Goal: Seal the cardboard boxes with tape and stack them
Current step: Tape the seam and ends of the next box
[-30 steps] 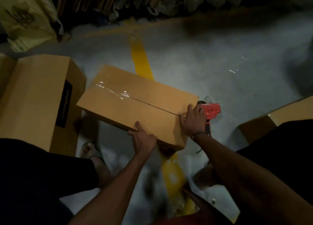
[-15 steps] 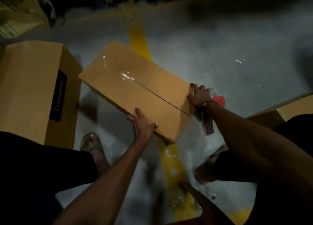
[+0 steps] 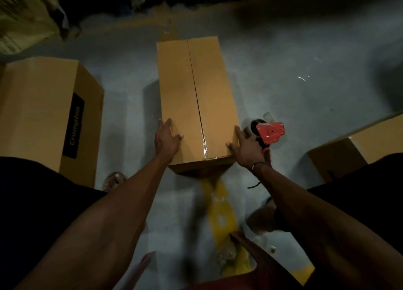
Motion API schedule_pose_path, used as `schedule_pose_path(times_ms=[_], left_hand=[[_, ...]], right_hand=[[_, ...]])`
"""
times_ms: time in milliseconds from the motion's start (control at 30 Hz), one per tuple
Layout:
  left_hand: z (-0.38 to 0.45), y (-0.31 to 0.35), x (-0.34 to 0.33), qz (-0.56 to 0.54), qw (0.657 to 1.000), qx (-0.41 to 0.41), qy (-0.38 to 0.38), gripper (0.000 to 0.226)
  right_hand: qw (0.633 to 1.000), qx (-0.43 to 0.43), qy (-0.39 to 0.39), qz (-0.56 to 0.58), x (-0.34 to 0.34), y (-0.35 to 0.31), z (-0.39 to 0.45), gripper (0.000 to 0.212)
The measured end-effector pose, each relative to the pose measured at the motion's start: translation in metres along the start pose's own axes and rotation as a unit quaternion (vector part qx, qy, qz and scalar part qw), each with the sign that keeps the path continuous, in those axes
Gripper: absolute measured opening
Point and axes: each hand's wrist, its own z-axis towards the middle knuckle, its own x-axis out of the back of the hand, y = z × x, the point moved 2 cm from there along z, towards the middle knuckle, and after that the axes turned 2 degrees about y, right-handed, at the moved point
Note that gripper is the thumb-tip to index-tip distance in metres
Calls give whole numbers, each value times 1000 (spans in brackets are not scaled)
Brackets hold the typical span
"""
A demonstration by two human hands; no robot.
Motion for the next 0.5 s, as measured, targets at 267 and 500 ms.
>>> schedule_pose_path(times_ms=[267, 500], left_hand=[[27, 4, -4, 50, 997, -57, -26, 74], [7, 9, -33, 97, 995, -8, -30, 124]], right_hand=[[1000, -1, 21, 0, 6, -17, -4, 74], [1000, 23, 19, -1, 3, -11, -2, 76]])
